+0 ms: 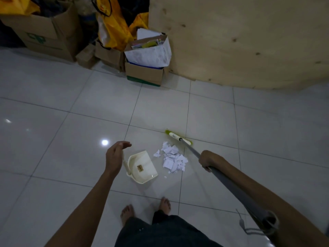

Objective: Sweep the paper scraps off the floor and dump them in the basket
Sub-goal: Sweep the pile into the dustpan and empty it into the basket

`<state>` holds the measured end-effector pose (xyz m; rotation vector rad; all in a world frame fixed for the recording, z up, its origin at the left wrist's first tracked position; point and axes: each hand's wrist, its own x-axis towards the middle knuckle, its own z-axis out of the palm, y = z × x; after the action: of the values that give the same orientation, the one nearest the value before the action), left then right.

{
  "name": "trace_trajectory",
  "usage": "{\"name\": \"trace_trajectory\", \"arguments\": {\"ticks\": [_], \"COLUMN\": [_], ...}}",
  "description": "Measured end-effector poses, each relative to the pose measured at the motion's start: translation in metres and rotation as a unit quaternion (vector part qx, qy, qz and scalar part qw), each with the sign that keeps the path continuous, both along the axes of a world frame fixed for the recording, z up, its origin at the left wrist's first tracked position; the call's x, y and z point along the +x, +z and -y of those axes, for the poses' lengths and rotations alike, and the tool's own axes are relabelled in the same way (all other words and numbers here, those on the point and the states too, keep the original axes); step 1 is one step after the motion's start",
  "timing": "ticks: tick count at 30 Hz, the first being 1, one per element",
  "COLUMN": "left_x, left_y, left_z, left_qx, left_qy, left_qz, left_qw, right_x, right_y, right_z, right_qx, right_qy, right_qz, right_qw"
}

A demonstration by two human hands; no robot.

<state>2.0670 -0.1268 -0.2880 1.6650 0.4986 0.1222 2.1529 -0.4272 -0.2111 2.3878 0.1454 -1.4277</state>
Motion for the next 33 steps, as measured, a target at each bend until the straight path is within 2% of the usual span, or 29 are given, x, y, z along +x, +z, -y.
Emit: {"name": "trace_trajectory", "arguments": {"ticks": [5, 7, 11, 16, 20, 22, 25, 33], "left_x": [0.005, 0.006, 0.006, 0.008, 0.011, 0.012, 0.011, 0.006], "left_y": [-0.002, -0.005, -0.007, -0.01, -0.009, -0.008, -0.008, -0.013], "left_z": [-0.002, -0.004, -0.009, -0.013, -0.012, -0.011, -0.013, -0.036], "left_qx": [0.003, 0.008, 0.012, 0.013, 0.019, 0.028, 0.052, 0.067], "left_qy": [-0.026, -0.034, -0.046, -0.06, -0.075, -0.081, -0.081, -0.107], "left_qz": [0.004, 0.004, 0.01, 0.011, 0.014, 0.011, 0.011, 0.02], "left_qw": [1.0, 0.999, 0.999, 0.998, 0.997, 0.996, 0.995, 0.992], "right_x": [-0.01, -0.014, -0.025, -0.049, -0.076, -0.086, -0.092, -0.083], "right_y": [-0.013, -0.022, -0.018, -0.01, -0.004, -0.003, 0.002, 0.02], "right_z": [0.006, 0.005, -0.007, -0.021, -0.041, -0.046, -0.052, -0.063], "right_qx": [0.034, 0.017, 0.092, 0.163, 0.161, 0.162, 0.163, 0.14], "right_qy": [-0.147, -0.194, -0.28, -0.454, -0.503, -0.503, -0.44, -0.316], "right_qz": [0.022, 0.019, -0.004, 0.001, -0.016, -0.018, -0.009, 0.034], "right_qw": [0.988, 0.981, 0.956, 0.876, 0.849, 0.849, 0.883, 0.938]}}
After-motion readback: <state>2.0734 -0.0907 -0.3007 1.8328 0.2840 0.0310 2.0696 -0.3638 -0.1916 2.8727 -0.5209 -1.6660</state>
